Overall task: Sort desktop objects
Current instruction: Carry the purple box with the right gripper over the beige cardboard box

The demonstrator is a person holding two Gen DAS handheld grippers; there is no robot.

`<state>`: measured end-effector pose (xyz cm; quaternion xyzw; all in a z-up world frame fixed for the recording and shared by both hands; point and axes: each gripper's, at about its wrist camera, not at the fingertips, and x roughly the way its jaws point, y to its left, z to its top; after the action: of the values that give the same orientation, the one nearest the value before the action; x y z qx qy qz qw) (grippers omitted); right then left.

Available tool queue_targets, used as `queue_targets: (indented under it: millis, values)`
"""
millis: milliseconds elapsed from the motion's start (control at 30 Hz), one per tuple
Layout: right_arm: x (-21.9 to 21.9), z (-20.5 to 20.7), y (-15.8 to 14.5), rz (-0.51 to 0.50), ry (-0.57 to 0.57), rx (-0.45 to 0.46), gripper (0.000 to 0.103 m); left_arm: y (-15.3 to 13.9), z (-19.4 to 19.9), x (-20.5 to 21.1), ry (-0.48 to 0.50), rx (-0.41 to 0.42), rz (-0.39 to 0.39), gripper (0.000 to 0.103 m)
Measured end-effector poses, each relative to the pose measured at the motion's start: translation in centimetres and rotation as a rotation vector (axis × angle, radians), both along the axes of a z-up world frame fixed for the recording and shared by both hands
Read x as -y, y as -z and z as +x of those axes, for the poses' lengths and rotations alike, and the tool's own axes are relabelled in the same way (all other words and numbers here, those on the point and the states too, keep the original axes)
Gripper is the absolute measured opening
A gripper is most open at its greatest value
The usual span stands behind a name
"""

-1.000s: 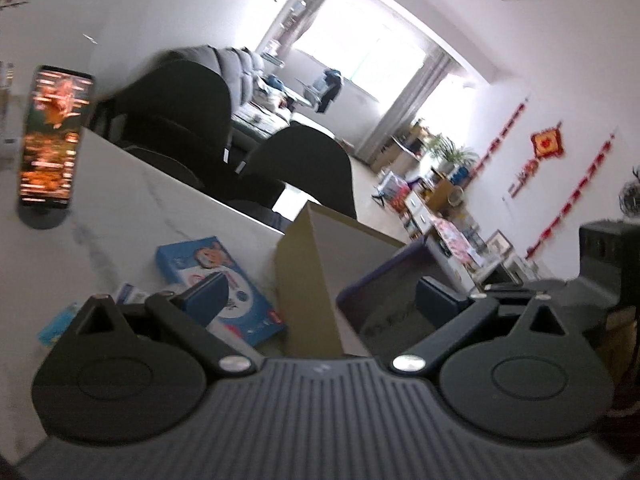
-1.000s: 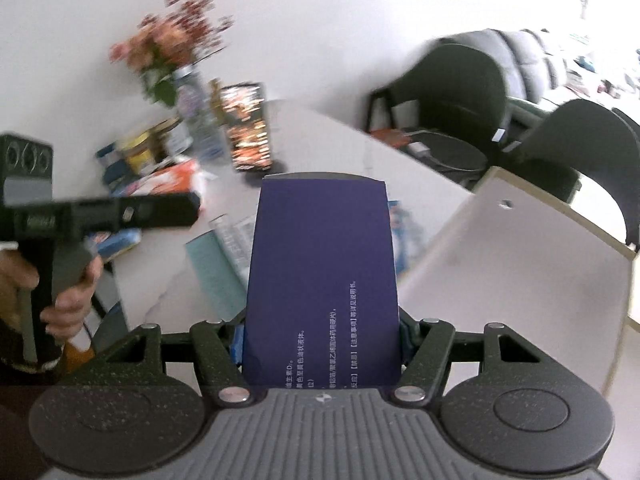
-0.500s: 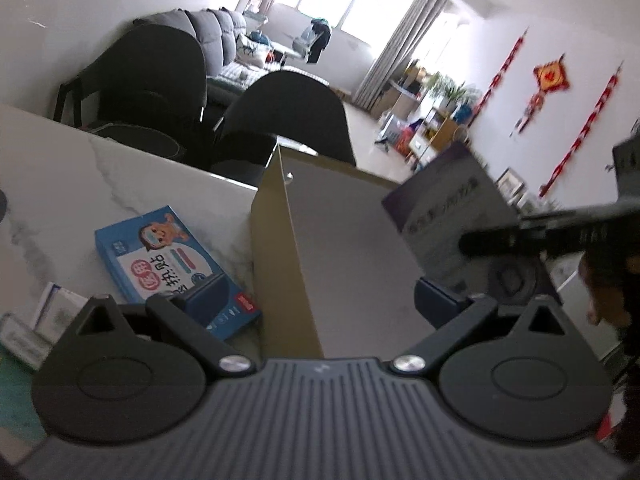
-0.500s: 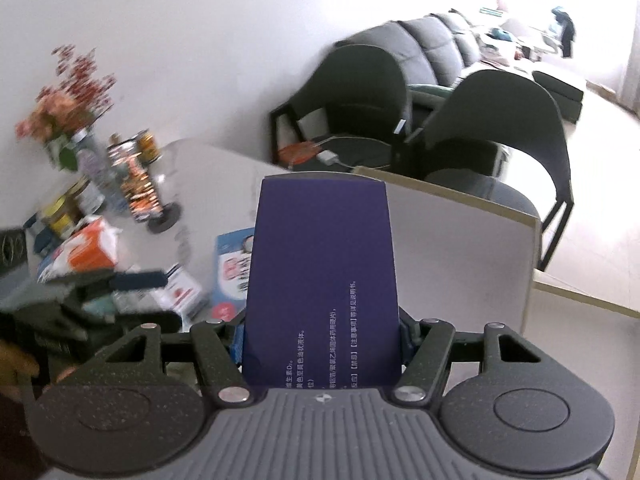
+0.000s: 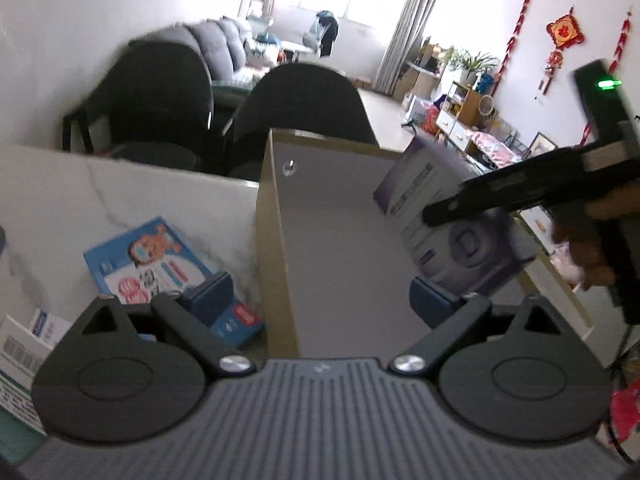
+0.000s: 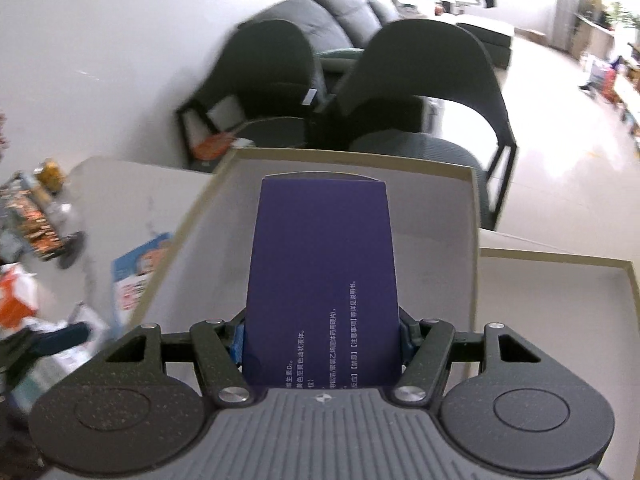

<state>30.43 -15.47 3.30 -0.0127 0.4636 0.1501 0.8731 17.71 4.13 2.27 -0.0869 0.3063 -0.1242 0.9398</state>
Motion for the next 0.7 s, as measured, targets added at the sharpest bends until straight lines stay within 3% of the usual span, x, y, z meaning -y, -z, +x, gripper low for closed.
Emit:
queue_targets:
  millis: [100,300,700]
  values:
    - [-0.6,1.2,1.5,-0.055,0.044,-0.007,0.067,-0.5,-0.3,0.7,0.060,0.039,0.007,0.096]
    - [-1.3,3.3,4.1,-0.114,0.107,-0.047,0.067,-0.3,-0.3,1.4,0.120,0.015,-0.002,0.096]
    - [-2.6,4.8,5.9,-0.221,0.164,-0.006,0.067,0.4,-0.4,1.4,0.120,-0.009,-0.020,0.096]
